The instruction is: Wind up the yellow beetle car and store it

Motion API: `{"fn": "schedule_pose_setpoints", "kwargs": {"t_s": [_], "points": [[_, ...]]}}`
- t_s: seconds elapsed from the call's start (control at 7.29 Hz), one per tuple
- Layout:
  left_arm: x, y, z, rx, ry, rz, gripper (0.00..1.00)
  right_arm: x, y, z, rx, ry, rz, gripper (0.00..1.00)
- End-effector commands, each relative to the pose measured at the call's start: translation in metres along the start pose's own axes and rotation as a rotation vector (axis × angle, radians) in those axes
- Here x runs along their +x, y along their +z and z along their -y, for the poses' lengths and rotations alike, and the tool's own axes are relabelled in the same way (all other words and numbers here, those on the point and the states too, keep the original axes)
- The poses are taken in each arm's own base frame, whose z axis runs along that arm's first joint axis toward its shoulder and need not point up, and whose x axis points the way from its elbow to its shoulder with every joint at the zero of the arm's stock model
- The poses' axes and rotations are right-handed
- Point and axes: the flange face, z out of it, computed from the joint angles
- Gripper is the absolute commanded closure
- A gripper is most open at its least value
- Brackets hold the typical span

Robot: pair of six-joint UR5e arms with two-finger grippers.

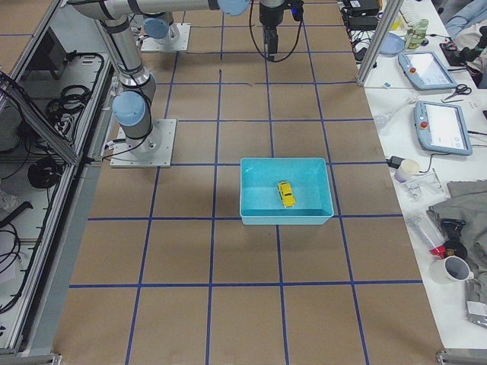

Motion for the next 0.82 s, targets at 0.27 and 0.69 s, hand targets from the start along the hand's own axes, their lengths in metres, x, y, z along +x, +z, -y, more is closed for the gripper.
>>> {"fn": "schedule_pose_setpoints", "kwargs": {"t_s": [0.27, 0.69], "points": [[0.003, -0.006, -0.006, 0.012, 0.001, -0.020, 0.00, -0.017, 0.011, 0.006, 0.039, 0.070, 0.008, 0.00], [0.002, -0.005, -0.006, 0.006, 0.001, -0.013, 0.00, -0.033, 0.015, 0.009, 0.066, 0.035, -0.006, 0.00]]}}
